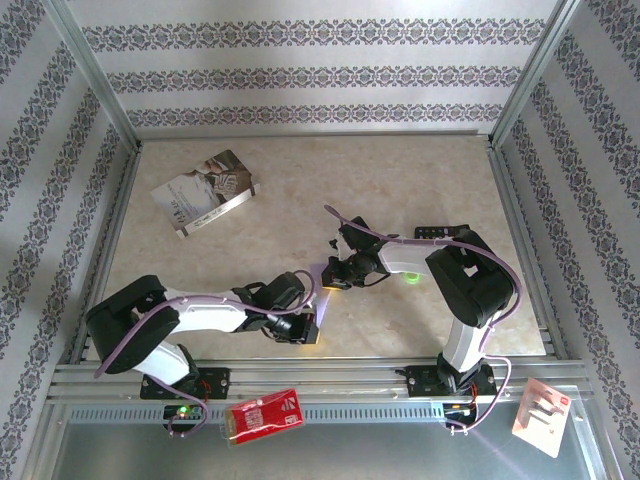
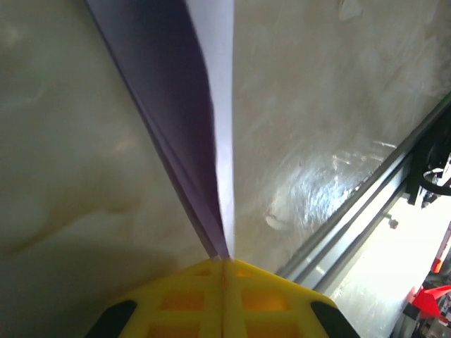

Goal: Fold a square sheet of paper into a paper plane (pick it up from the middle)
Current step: Fold the wing for the fifth time at the center of the table.

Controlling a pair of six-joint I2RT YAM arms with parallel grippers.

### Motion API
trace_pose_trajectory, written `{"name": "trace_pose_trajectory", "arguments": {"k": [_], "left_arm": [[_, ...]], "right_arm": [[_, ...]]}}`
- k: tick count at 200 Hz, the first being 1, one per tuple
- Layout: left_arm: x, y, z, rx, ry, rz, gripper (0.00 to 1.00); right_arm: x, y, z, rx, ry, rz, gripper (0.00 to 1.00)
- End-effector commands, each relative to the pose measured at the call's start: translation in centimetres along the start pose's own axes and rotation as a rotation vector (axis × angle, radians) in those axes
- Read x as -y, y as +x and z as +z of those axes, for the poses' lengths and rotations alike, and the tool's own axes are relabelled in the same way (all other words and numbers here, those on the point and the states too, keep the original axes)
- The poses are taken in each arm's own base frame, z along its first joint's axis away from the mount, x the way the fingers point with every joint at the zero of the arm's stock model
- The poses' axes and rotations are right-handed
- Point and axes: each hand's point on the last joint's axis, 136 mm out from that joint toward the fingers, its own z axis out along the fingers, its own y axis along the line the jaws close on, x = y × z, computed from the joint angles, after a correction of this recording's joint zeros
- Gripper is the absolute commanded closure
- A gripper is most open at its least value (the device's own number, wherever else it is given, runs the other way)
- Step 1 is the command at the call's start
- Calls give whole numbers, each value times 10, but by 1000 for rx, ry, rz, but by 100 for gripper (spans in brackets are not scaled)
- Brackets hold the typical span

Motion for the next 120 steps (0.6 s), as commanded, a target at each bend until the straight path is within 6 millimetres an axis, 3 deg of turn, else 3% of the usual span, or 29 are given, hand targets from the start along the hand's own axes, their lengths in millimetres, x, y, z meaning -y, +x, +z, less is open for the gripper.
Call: {"name": "trace_pose_trajectory", "arguments": {"k": [1,25,61,120], "left_arm": [[24,-6,-18,4,35,46,95],[38,-36,-29,90,86,30,95],[40,-67,-24,139,110,-12,95],[5,-70,-8,116,2,-43,95]], "right_arm": [[53,17,13,-35,200,88,93],[52,17,13,-34,198,88,93],[52,17,14,-35,196,89,93],[52,16,13,-34,194,89,93]]}}
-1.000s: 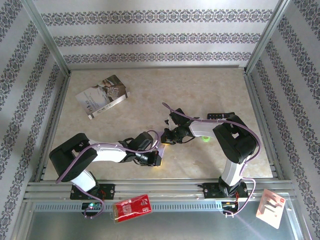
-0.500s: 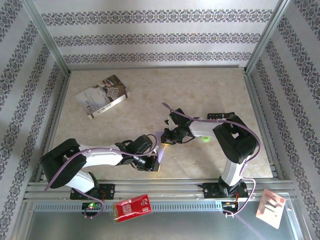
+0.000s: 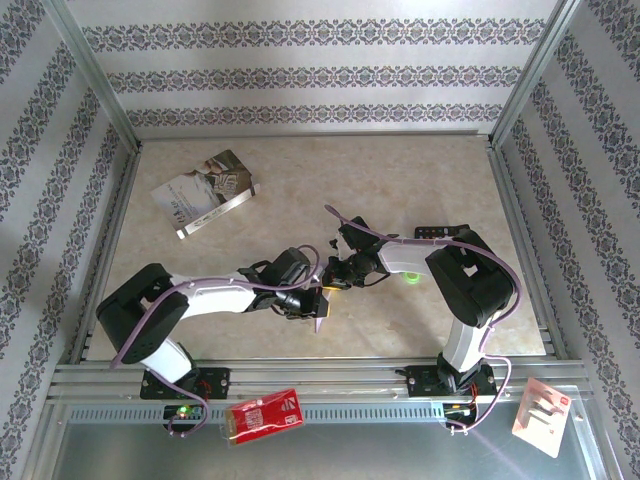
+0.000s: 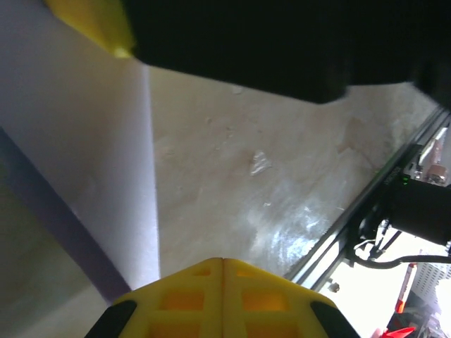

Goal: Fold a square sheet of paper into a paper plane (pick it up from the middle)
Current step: Fold the wing for the fifth time at the center of the table.

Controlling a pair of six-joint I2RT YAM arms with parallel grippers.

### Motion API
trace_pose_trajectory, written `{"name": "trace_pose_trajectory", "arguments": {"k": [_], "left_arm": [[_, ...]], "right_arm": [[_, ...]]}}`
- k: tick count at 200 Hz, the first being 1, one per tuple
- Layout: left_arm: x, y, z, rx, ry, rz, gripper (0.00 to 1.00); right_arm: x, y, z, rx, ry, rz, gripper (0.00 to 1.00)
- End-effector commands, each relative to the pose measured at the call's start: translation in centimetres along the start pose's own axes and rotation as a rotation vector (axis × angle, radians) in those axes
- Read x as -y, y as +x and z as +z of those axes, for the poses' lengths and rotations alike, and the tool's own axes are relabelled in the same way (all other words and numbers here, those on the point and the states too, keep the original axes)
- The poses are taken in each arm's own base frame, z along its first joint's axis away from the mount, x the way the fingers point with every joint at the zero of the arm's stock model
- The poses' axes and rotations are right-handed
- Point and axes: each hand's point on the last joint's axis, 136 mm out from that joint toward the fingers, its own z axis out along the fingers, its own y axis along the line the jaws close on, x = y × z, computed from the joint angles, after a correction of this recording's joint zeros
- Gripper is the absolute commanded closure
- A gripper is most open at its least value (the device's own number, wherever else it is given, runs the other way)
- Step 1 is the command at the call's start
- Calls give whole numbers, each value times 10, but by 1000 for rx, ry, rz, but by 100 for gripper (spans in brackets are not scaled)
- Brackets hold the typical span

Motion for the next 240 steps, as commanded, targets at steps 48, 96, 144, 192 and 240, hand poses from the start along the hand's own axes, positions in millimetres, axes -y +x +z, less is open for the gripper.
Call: {"name": "trace_pose_trajectory", "arguments": {"k": [48,96,144,192,240], "left_arm": [[-42,11,12,-37,-85,-32,95],[-62,25,13,-51,-110,-72,97],[-76,41,10,-68,-132,-90,99],[-82,53,7,-125,-111,-47,100],[-80,54,5,-146,-83,-15,100]], "right_arm": [[48,13,12,-28,185,72,93],[37,5,9,-14,159,57,92],[-5,-16,-16,42,35,19,87],[-32,-13,-53,106,-98,25,85],[-27,21,-50,131,-137,100,89]]}}
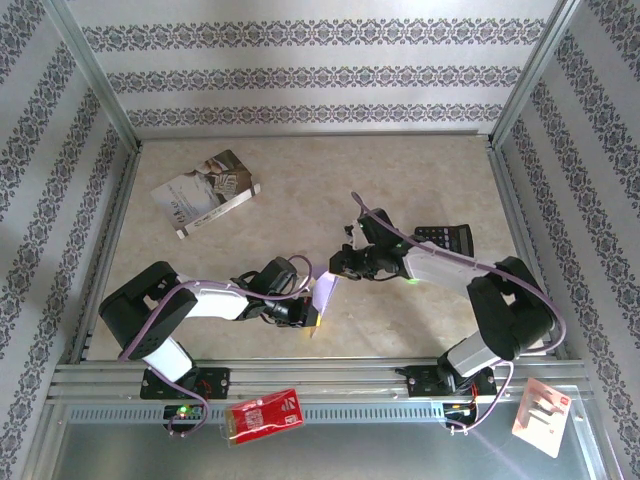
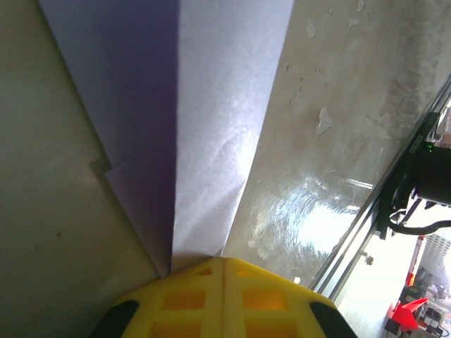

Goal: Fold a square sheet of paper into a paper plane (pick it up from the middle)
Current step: Fold the wing for the fifth time at the center of the table.

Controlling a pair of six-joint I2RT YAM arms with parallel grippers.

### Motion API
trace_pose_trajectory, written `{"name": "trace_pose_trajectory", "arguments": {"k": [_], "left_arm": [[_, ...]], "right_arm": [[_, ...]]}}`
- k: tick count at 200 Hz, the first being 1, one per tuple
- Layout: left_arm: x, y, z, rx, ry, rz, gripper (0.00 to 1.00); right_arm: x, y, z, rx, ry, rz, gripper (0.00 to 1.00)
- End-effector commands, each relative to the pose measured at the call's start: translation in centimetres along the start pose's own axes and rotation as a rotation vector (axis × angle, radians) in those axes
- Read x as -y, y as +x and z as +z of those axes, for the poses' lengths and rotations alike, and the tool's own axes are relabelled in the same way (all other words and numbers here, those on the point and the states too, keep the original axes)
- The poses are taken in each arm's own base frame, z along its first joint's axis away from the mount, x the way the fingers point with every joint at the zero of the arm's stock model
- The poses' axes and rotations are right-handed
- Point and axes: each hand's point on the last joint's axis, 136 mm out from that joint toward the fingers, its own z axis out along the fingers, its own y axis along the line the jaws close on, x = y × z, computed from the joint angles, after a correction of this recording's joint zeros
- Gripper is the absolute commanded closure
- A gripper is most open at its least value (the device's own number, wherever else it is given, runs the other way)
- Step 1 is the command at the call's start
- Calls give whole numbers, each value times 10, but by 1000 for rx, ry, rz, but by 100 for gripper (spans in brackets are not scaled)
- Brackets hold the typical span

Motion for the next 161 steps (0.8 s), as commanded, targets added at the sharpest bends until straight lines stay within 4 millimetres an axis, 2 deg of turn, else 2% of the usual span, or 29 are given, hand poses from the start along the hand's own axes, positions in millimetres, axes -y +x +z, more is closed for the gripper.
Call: {"name": "trace_pose_trajectory", "arguments": {"k": [1,75,126,161], "left_arm": [[-45,36,0,-115,-134,-74,100],[-49,35,0,-116,-141,-81,100],[-50,36,-1,-118,-146,-79,100],[-51,36,-1,-119,-151,-77,100]], "right_arm": [[5,21,7,-11,-12,71,90],[16,74,40,-58,8,133,96],[15,82,50,-79,-11,147,98],[22,84,56,-85,13,159,99]]}}
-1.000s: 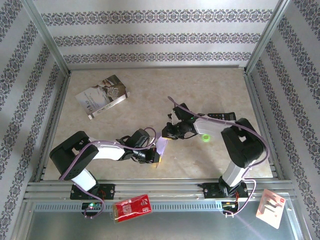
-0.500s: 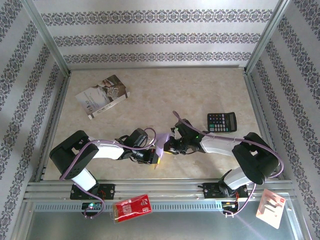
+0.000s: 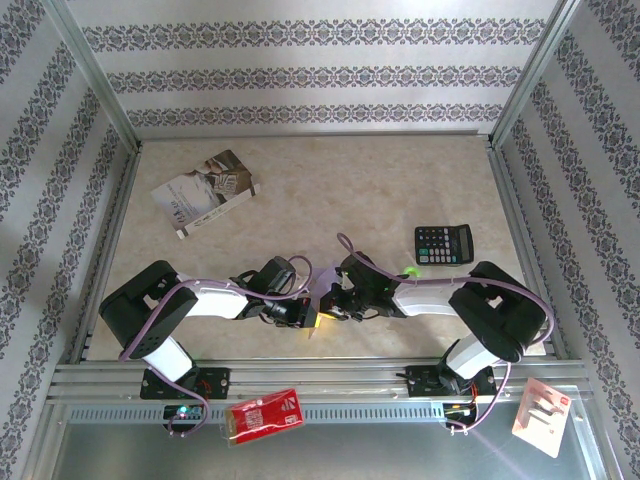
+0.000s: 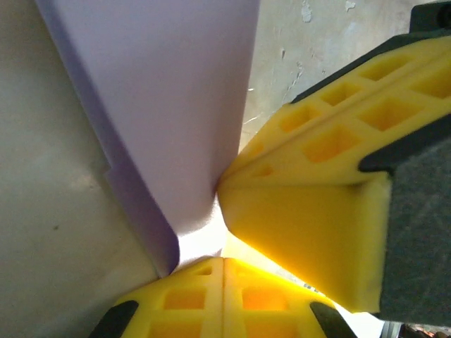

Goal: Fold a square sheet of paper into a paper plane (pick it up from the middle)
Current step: Fold the wing for the fifth time at the center of the table.

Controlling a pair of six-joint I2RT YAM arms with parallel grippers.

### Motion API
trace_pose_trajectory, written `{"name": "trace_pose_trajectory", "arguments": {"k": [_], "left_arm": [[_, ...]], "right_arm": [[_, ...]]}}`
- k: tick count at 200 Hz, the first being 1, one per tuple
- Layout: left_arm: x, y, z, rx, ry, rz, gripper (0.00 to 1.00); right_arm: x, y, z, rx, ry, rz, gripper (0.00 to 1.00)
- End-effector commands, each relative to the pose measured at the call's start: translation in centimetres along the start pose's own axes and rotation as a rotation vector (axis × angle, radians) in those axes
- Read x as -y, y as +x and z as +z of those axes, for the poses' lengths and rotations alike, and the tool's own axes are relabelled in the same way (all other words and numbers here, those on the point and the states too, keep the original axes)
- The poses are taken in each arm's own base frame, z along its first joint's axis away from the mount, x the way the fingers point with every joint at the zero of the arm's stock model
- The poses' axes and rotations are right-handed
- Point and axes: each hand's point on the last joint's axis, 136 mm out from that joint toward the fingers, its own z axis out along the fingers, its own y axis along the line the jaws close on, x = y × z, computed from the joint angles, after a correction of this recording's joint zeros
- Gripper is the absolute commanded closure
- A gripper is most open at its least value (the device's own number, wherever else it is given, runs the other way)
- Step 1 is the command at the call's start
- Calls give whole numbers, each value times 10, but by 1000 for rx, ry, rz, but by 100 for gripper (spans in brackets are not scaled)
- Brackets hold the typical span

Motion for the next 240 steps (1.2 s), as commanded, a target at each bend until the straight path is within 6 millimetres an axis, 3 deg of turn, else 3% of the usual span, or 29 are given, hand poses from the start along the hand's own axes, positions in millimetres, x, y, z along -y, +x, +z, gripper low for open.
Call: {"name": "trace_pose_trajectory", "arguments": {"k": [1,67,240], "left_arm": [[-49,34,1,-98,-161,-106,100],[-54,37,-2,-103,-190,-112,100],[-67,49,-3,-148,-236,-108,100]], "right_arm": [[6,0,6,10,13,11,99],[28,-15,4,76,99,28,99],[31,-75,-9,146,73,51,100]]}}
